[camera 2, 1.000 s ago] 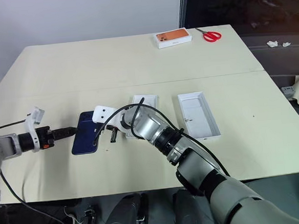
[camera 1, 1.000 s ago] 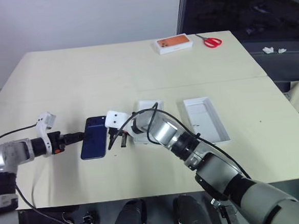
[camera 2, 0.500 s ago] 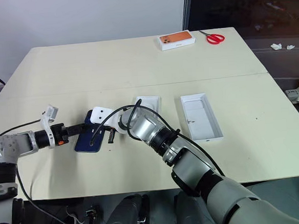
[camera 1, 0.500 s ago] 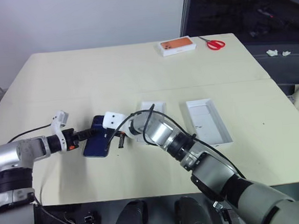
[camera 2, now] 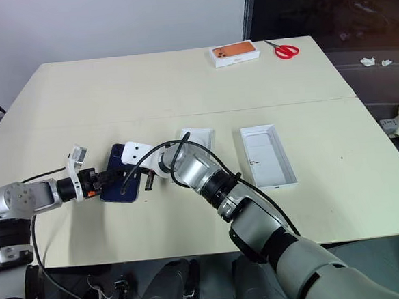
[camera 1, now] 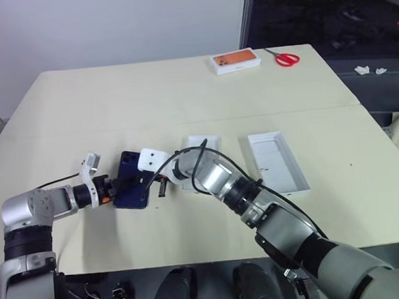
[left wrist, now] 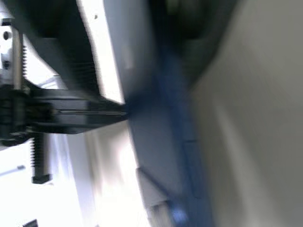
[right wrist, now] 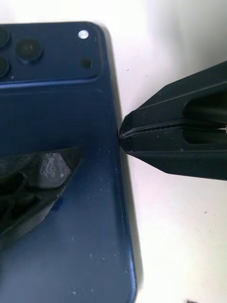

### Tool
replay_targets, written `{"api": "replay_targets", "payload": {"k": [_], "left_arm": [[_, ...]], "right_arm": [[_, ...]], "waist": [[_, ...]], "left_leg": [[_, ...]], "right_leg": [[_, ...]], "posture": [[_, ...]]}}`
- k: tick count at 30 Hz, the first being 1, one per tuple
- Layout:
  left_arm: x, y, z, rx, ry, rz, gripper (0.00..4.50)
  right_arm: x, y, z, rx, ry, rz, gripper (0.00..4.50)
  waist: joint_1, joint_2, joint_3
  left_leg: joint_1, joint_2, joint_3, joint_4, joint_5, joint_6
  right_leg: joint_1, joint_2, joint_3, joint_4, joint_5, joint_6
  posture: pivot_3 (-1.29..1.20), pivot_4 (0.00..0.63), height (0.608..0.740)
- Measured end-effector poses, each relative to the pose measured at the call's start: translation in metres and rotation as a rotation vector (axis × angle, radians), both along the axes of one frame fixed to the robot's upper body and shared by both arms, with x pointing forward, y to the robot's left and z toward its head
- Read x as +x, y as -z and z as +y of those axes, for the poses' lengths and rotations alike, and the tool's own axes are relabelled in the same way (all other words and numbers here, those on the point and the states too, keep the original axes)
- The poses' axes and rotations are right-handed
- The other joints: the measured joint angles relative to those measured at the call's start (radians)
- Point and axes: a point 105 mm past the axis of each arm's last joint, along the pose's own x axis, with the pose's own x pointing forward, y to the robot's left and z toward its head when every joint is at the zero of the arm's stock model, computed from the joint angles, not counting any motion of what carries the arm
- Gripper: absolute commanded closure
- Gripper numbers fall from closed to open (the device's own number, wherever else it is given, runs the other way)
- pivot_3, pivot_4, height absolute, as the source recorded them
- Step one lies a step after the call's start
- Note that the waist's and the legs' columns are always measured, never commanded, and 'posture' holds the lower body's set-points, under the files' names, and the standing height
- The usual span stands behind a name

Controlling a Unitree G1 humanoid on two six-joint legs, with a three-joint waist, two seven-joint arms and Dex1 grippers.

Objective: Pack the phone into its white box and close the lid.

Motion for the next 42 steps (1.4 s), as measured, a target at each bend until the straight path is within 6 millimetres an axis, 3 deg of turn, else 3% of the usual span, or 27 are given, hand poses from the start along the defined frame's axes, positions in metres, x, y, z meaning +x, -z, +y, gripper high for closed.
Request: {"api": "replay_targets", "payload": {"k": [10, 13, 17, 24, 29, 34, 38, 41, 42], "left_arm": [[-0.008, -0.001, -0.003, -0.068, 0.021, 0.023, 3.96], [-0.01, -0.002, -0.005, -0.107, 0.021, 0.033, 4.49], [-0.01, -0.002, -0.004, -0.135, 0.001, 0.048, 4.49], [-0.014, 0.002, 0.002, -0.215, -0.066, 0.086, 4.49], [-0.013, 0.002, 0.004, -0.233, -0.095, 0.092, 4.49], [-0.015, -0.001, 0.006, -0.286, -0.132, 0.097, 4.49], [-0.015, -0.002, 0.007, -0.317, -0.153, 0.096, 4.49], [-0.014, -0.003, 0.008, -0.332, -0.165, 0.096, 4.5], [-0.014, -0.004, 0.008, -0.339, -0.171, 0.095, 4.5]], "right_arm": [[0.002, -0.001, -0.002, -0.004, 0.0, -0.018, 4.5], [0.003, 0.0, -0.004, -0.006, 0.002, -0.021, 4.5], [0.005, -0.002, -0.007, 0.013, 0.014, -0.019, 4.5], [0.002, -0.038, -0.017, 0.218, 0.013, 0.032, 4.5], [0.002, -0.049, -0.039, 0.274, 0.034, 0.076, 4.5], [0.002, -0.063, -0.074, 0.319, 0.045, 0.054, 4.5], [-0.011, -0.053, -0.095, 0.302, 0.04, 0.087, 4.5], [-0.023, -0.049, -0.102, 0.302, 0.02, 0.144, 3.69], [-0.028, -0.048, -0.102, 0.307, 0.014, 0.175, 3.21]], "waist": [[-0.005, -0.001, -0.001], [-0.004, -0.001, -0.001], [-0.003, -0.001, -0.001], [-0.004, -0.002, 0.0], [-0.005, -0.002, 0.0], [-0.004, -0.003, 0.0], [-0.004, -0.003, 0.001], [-0.002, -0.004, 0.001], [-0.002, -0.004, 0.001]], "left_leg": [[0.0, 0.001, 0.0, -0.001, 0.0, 0.0], [0.0, 0.001, 0.0, -0.001, 0.0, 0.0], [0.0, 0.001, 0.0, -0.001, 0.0, 0.0], [-0.001, 0.001, 0.0, -0.002, 0.0, 0.0], [-0.001, 0.002, 0.0, -0.002, 0.0, 0.0], [-0.001, 0.002, 0.0, -0.002, 0.0, 0.0], [-0.002, 0.002, 0.0, -0.003, 0.0, 0.0], [-0.003, 0.003, 0.001, -0.003, 0.0, 0.0], [-0.003, 0.003, 0.001, -0.002, 0.0, 0.0]], "right_leg": [[0.0, 0.0, 0.001, -0.001, 0.0, 0.0], [0.0, 0.0, 0.001, -0.001, 0.0, 0.0], [0.0, 0.0, 0.001, -0.001, 0.0, 0.0], [0.0, 0.0, 0.001, -0.002, 0.0, 0.0], [-0.001, 0.0, 0.001, -0.003, 0.0, 0.0], [-0.001, 0.0, 0.001, -0.004, 0.0, 0.0], [-0.002, 0.0, 0.001, -0.004, 0.0, 0.0], [-0.003, 0.0, 0.001, -0.004, 0.0, 0.0], [-0.003, 0.0, 0.001, -0.004, 0.0, 0.0]], "posture": [[0.0, 0.15, 0.74], [0.0, 0.15, 0.74], [0.0, 0.15, 0.74], [0.0, 0.15, 0.74], [0.0, 0.15, 0.74], [0.0, 0.15, 0.74], [0.0, 0.15, 0.74], [0.0, 0.15, 0.74], [0.0, 0.15, 0.74]]}}
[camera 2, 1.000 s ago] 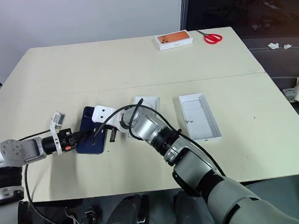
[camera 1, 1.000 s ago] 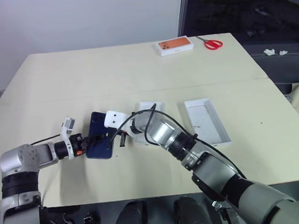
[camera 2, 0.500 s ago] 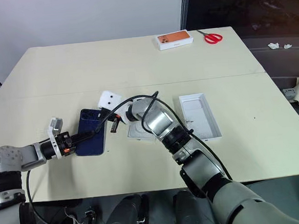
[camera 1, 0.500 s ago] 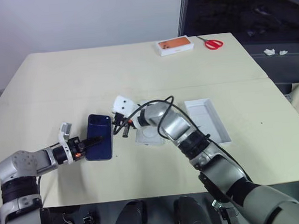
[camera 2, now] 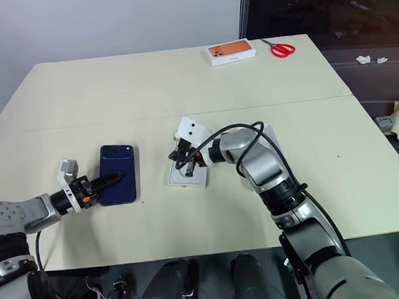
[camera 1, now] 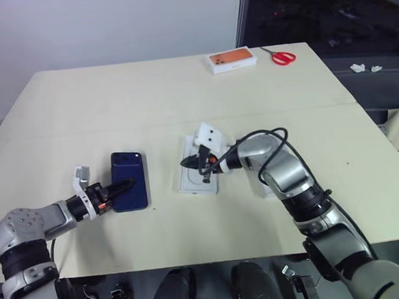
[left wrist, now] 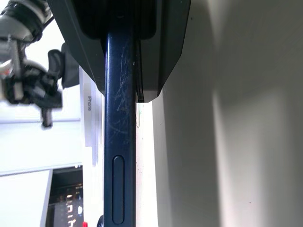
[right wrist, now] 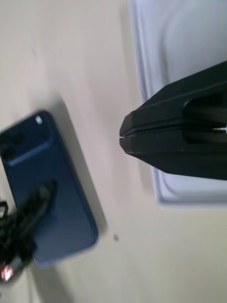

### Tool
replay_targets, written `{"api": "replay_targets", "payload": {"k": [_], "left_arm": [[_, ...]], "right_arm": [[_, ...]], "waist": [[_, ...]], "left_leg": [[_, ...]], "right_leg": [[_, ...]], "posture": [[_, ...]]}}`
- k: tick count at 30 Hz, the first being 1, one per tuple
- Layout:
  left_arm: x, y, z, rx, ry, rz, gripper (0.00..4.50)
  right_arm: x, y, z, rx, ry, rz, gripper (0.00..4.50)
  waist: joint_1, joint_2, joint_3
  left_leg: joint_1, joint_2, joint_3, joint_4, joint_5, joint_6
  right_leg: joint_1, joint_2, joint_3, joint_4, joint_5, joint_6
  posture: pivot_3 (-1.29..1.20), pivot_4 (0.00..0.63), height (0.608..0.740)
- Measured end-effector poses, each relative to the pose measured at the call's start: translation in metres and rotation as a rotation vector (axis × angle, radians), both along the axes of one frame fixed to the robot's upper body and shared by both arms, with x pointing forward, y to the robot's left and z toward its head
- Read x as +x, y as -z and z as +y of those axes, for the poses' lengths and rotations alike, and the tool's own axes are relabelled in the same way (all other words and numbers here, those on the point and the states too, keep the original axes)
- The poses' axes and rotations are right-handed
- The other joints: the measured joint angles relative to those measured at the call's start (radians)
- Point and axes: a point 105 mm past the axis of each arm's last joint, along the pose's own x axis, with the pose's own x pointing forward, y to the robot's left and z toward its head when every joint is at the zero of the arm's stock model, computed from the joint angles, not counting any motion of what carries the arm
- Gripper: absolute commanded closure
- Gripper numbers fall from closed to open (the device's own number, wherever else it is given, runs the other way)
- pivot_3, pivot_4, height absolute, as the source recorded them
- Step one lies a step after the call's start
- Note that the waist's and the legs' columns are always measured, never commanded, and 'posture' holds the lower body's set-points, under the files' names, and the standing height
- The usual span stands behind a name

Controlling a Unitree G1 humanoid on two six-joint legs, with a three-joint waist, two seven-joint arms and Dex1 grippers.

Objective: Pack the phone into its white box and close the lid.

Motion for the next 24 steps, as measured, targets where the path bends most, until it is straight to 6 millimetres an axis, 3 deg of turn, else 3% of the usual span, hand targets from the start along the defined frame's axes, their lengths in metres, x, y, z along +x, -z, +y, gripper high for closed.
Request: {"api": "replay_targets", "payload": {"k": [4, 9, 14, 18, 21, 23, 24], "left_arm": [[0.001, -0.002, 0.0, -0.022, -0.01, 0.002, 4.5], [0.006, -0.013, -0.004, -0.073, -0.027, -0.031, 4.5], [0.012, -0.028, -0.003, -0.093, -0.041, -0.076, 4.5], [0.011, -0.027, -0.004, -0.088, -0.037, -0.062, 4.5], [0.011, -0.027, -0.004, -0.087, -0.04, -0.059, 4.5], [0.012, -0.027, -0.006, -0.093, -0.038, -0.062, 4.5], [0.011, -0.027, -0.006, -0.089, -0.037, -0.063, 4.5]], "right_arm": [[-0.01, -0.001, -0.003, -0.008, -0.016, 0.058, 1.32], [-0.012, 0.014, -0.018, -0.155, -0.028, -0.001, 1.32], [-0.017, 0.029, -0.016, -0.216, -0.055, -0.014, 1.32], [-0.015, 0.033, -0.017, -0.233, -0.054, -0.027, 1.32], [-0.015, 0.038, -0.017, -0.26, -0.065, -0.037, 2.02], [-0.014, 0.039, -0.019, -0.276, -0.063, -0.053, 2.89], [-0.013, 0.038, -0.019, -0.278, -0.067, -0.066, 2.89]], "waist": [[0.001, -0.001, 0.001], [0.006, -0.007, 0.004], [0.0, -0.013, 0.008], [0.002, -0.015, 0.008], [0.004, -0.016, 0.009], [0.004, -0.016, 0.009], [0.004, -0.017, 0.01]], "left_leg": [[-0.002, 0.0, 0.0, 0.0, 0.0, 0.0], [-0.013, 0.0, -0.001, 0.004, 0.001, -0.001], [-0.014, 0.0, 0.0, 0.004, 0.002, -0.004], [-0.014, 0.001, -0.001, 0.003, 0.003, -0.004], [-0.014, 0.001, -0.001, 0.004, 0.003, -0.004], [-0.014, 0.0, -0.001, 0.004, 0.003, -0.004], [-0.014, 0.0, -0.001, 0.004, 0.003, -0.005]], "right_leg": [[-0.002, 0.0, 0.0, 0.0, 0.0, 0.0], [-0.01, 0.0, -0.001, 0.002, 0.0, 0.0], [-0.01, 0.0, -0.001, 0.002, 0.0, 0.0], [-0.01, 0.0, -0.002, 0.002, 0.0, 0.0], [-0.01, 0.0, -0.002, 0.002, 0.0, 0.0], [-0.01, 0.0, -0.002, 0.002, 0.0, 0.0], [-0.01, 0.0, -0.002, 0.002, 0.0, 0.0]], "posture": [[0.0, 0.15, 0.74], [0.0, 0.15, 0.74], [0.0, 0.15, 0.74], [0.0, 0.15, 0.74], [0.0, 0.15, 0.74], [0.0, 0.15, 0.74], [0.0, 0.15, 0.74]]}}
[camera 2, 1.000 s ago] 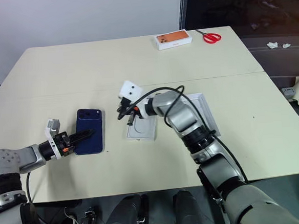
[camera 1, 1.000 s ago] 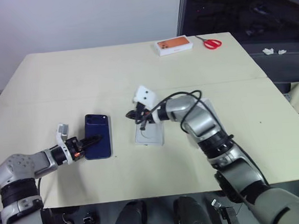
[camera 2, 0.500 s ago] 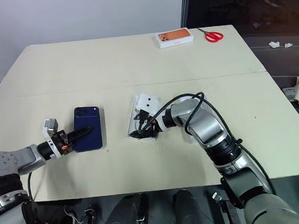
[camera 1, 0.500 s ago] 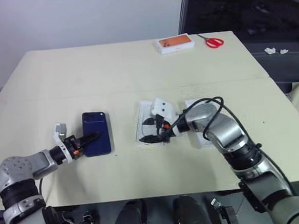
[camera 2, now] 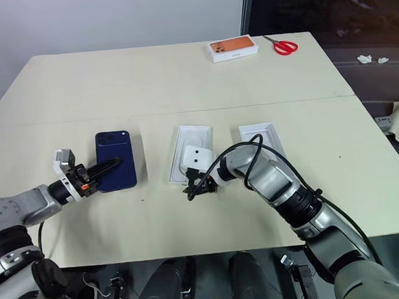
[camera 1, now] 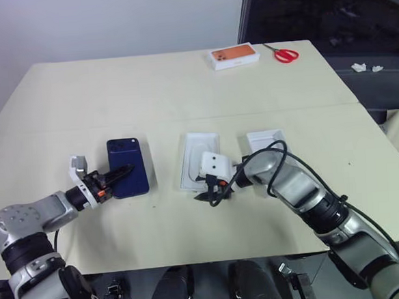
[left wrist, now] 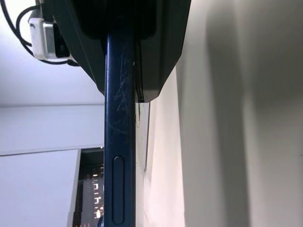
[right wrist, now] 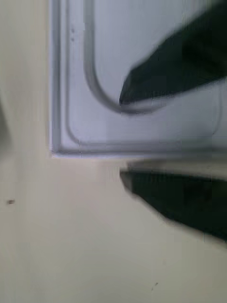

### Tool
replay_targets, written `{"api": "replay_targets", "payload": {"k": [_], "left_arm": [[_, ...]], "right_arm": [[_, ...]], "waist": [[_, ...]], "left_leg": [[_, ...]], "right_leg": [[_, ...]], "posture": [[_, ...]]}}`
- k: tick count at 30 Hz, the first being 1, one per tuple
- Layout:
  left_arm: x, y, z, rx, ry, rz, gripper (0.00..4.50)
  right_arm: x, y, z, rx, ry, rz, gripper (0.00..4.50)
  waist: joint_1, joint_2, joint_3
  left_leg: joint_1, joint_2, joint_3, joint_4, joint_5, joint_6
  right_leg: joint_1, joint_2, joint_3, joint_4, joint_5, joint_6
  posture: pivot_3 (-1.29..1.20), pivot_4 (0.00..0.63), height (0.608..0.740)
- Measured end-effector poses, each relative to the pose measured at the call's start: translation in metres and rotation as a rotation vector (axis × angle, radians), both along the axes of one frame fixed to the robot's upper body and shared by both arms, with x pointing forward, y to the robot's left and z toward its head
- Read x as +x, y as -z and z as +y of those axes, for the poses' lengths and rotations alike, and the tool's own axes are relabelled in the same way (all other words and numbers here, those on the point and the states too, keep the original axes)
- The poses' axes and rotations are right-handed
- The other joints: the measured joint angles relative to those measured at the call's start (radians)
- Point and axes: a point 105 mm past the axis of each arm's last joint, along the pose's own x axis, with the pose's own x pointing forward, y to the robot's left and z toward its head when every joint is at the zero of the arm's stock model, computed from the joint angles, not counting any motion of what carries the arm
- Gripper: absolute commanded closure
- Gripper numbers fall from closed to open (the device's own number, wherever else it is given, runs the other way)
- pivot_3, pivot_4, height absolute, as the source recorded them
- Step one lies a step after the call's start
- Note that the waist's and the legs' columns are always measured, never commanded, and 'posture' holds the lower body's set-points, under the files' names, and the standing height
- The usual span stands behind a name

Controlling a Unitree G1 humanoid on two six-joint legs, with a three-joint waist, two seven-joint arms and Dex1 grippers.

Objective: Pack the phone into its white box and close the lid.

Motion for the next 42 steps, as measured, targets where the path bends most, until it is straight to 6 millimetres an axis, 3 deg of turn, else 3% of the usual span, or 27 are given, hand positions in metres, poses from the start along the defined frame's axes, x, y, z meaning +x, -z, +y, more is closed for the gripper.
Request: {"api": "replay_targets", "payload": {"k": [8, 9, 12, 27, 35, 41, 42], "left_arm": [[-0.001, 0.001, -0.006, 0.004, 0.016, 0.002, 4.5], [-0.001, 0.001, -0.006, 0.006, 0.015, 0.005, 4.5], [-0.002, 0.001, -0.006, 0.01, 0.014, 0.005, 4.5], [-0.003, -0.006, -0.008, -0.001, 0.024, -0.017, 4.5], [-0.005, -0.011, -0.005, 0.0, 0.031, -0.026, 4.5], [-0.006, -0.013, 0.0, 0.011, 0.022, -0.029, 4.5], [-0.006, -0.013, 0.0, 0.01, 0.022, -0.029, 4.5]], "right_arm": [[0.0, 0.0, 0.0, -0.003, -0.006, 0.0, 2.89], [0.0, 0.0, 0.0, -0.003, -0.006, 0.0, 3.42], [0.0, -0.001, 0.0, -0.005, -0.012, -0.018, 4.18], [-0.001, -0.001, 0.004, 0.018, -0.012, -0.027, 4.18], [-0.033, 0.002, -0.009, 0.033, -0.054, 0.096, 4.18], [-0.045, -0.006, -0.014, 0.086, -0.062, 0.161, 4.18], [-0.046, -0.007, -0.014, 0.095, -0.059, 0.175, 3.85]], "waist": [[0.0, 0.0, 0.0], [0.0, 0.0, 0.0], [-0.002, -0.001, 0.0], [-0.004, -0.001, -0.001], [0.002, -0.001, -0.001], [0.002, -0.001, 0.0], [0.002, -0.001, 0.0]], "left_leg": [[0.0, 0.0, 0.0, 0.0, 0.0, 0.0], [0.0, 0.0, 0.0, 0.0, 0.0, 0.0], [0.001, 0.0, 0.0, 0.0, 0.0, 0.0], [0.001, 0.001, 0.0, 0.0, 0.0, 0.0], [0.001, 0.0, 0.0, 0.001, 0.0, 0.001], [0.001, 0.0, 0.0, 0.0, -0.001, 0.002], [0.001, 0.0, 0.0, 0.0, -0.001, 0.002]], "right_leg": [[0.0, 0.0, 0.0, 0.0, 0.0, 0.0], [0.0, 0.0, 0.0, 0.0, 0.0, 0.0], [0.001, 0.0, 0.0, 0.0, 0.0, 0.0], [0.001, 0.001, 0.0, 0.001, 0.0, 0.0], [0.001, 0.0, 0.0, 0.0, 0.0, 0.0], [0.002, 0.0, 0.0, 0.0, 0.0, 0.0], [0.002, 0.0, 0.0, 0.0, 0.0, 0.0]], "posture": [[0.0, 0.15, 0.74], [0.0, 0.15, 0.74], [0.0, 0.15, 0.74], [0.0, 0.15, 0.74], [0.0, 0.15, 0.74], [0.0, 0.15, 0.74], [0.0, 0.15, 0.74]]}}
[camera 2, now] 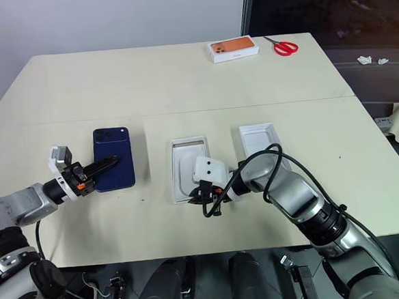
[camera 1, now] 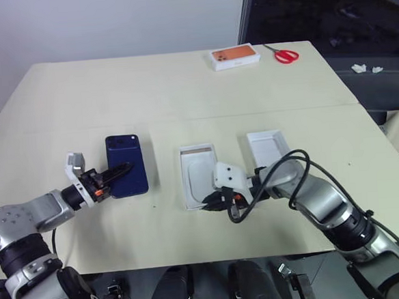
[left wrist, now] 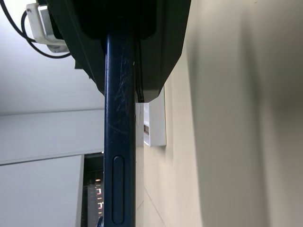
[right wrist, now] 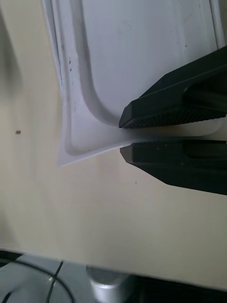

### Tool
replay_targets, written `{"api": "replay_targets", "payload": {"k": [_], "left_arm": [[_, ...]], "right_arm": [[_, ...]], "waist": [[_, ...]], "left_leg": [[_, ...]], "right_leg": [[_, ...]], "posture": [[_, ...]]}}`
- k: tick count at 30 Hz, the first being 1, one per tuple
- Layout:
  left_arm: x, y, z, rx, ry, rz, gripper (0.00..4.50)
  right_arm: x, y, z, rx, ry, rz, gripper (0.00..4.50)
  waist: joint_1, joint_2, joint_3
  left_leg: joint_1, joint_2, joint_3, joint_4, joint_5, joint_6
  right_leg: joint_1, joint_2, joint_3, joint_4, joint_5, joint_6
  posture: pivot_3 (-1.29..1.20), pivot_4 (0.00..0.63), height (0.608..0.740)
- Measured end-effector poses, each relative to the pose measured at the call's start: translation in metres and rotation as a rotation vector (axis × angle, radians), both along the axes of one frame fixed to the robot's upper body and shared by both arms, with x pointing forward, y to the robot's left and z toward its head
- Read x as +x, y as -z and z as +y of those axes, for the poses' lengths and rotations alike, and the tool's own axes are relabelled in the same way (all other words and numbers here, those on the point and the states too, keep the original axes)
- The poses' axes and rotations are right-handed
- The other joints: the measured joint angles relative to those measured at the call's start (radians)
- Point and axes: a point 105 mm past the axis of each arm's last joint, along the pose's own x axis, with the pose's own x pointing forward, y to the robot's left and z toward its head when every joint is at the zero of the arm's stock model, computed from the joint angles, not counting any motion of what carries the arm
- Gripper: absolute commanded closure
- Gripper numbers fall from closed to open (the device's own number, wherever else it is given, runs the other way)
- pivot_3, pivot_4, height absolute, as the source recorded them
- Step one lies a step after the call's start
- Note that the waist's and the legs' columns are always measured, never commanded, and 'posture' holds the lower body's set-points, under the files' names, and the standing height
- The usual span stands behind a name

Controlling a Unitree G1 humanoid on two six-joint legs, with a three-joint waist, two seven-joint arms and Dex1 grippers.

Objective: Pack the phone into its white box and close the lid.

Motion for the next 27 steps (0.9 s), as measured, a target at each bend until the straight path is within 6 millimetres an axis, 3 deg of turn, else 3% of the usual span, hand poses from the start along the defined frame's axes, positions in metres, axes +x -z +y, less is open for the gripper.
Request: {"api": "replay_targets", "payload": {"k": [2, 4, 14, 22, 25, 27], "left_arm": [[0.0, 0.0, 0.0, 0.0, 0.002, -0.001, 4.5], [0.001, -0.002, -0.002, -0.001, 0.007, -0.004, 4.5], [0.004, -0.003, -0.003, 0.0, 0.007, -0.015, 4.5], [0.004, -0.002, -0.004, 0.001, 0.011, -0.017, 4.5], [0.004, -0.002, -0.005, 0.0, 0.017, -0.02, 4.5], [0.005, -0.003, -0.005, 0.001, 0.01, -0.026, 4.5]], "right_arm": [[-0.003, -0.001, 0.002, 0.021, 0.002, 0.035, 3.17], [-0.004, 0.003, 0.005, 0.024, 0.007, 0.064, 2.2], [-0.001, 0.003, 0.009, 0.022, -0.003, 0.042, 2.2], [0.024, -0.05, 0.01, 0.141, 0.036, 0.016, 2.2], [0.033, -0.042, 0.01, 0.126, 0.063, 0.015, 3.1], [0.038, -0.028, 0.009, 0.062, 0.072, -0.019, 4.11]], "waist": [[0.0, 0.0, 0.0], [0.0, 0.0, 0.0], [0.0, 0.0, 0.0], [-0.001, -0.001, 0.001], [-0.001, -0.001, 0.001], [-0.001, -0.001, 0.001]], "left_leg": [[0.0, 0.0, 0.0, 0.0, 0.0, 0.0], [0.0, 0.0, 0.0, 0.0, 0.0, 0.0], [0.0, 0.0, 0.0, 0.0, 0.0, 0.0], [0.0, 0.0, 0.0, 0.0, 0.0, 0.0], [-0.001, 0.0, 0.0, 0.0, 0.0, 0.0], [-0.001, 0.0, 0.0, 0.0, 0.0, -0.001]], "right_leg": [[0.0, 0.0, 0.0, 0.0, 0.0, 0.0], [0.0, 0.0, 0.0, 0.0, 0.0, 0.0], [0.0, 0.0, 0.0, 0.0, 0.0, 0.0], [0.0, 0.0, 0.0, 0.0, 0.0, 0.0], [-0.001, 0.0, 0.0, 0.0, 0.0, 0.0], [-0.001, 0.0, 0.0, 0.0, 0.0, 0.0]], "posture": [[0.0, 0.15, 0.74], [0.0, 0.15, 0.74], [0.0, 0.15, 0.74], [0.0, 0.15, 0.74], [0.0, 0.15, 0.74], [0.0, 0.15, 0.74]]}}
